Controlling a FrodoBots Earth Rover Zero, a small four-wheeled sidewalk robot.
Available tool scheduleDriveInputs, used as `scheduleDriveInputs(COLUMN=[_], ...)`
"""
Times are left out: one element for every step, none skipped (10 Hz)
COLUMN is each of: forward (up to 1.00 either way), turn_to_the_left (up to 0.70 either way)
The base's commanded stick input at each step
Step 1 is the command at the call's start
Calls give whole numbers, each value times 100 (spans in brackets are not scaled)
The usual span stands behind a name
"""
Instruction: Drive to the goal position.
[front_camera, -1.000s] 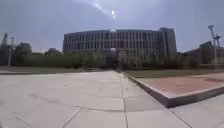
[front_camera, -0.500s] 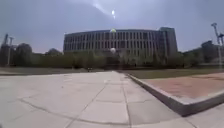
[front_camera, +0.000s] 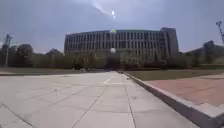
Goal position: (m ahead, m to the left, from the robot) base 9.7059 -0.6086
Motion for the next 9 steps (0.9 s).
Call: scheduleDriveInputs(forward=[70, 70, 70, 70, 70, 70, 70, 70, 70], turn_to_the_left=[0, 0, 0, 0, 0, 0, 0, 0, -13])
